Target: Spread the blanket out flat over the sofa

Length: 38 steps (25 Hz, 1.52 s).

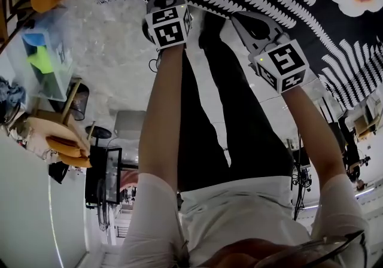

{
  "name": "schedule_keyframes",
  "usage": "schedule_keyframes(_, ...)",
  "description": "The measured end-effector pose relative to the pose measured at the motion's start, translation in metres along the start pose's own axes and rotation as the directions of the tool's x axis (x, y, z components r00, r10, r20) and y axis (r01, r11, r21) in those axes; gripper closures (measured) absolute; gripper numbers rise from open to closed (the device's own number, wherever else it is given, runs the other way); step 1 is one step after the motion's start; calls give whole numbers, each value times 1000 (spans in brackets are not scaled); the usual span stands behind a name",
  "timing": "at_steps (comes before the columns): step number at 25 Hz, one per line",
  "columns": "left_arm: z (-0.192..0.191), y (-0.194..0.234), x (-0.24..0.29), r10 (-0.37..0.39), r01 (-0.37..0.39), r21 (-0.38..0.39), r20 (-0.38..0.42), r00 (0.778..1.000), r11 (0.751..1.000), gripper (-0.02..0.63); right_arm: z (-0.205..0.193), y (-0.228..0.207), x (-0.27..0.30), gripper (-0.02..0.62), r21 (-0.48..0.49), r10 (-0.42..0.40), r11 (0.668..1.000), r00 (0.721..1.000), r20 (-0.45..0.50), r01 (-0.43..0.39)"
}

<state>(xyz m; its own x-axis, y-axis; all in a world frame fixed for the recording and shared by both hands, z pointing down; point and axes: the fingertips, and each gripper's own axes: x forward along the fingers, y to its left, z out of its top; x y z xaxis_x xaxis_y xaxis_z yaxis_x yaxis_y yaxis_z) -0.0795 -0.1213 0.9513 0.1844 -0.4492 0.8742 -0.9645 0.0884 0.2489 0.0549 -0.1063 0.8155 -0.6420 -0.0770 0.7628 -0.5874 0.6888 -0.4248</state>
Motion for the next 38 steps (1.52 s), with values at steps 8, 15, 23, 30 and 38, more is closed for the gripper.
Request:
schedule_keyframes(8,1,5,-16,-112,112,11,10,994,994,543,7,21,14,598,1,-2,1000,1000,7,2)
schedule_keyframes(15,3,19,-40,-186,186,10,21,982,982,578,20,51,27,598,-8,2,1000,1000,15,-2)
schedule_keyframes(23,9,67,-76,-106,103,117,23,994,988,578,37,77,42,598,-22,-1,1000,1000,26,2)
schedule_keyframes(30,22,133,-103,-8,0,141,55,998,990,578,56,105,62,598,-36,3,999,1000,19,-2)
schedule_keyframes(38,12,224,-113,171,-183,166,83,982,969,578,54,127,107,598,-47,20,999,1000,13,-20)
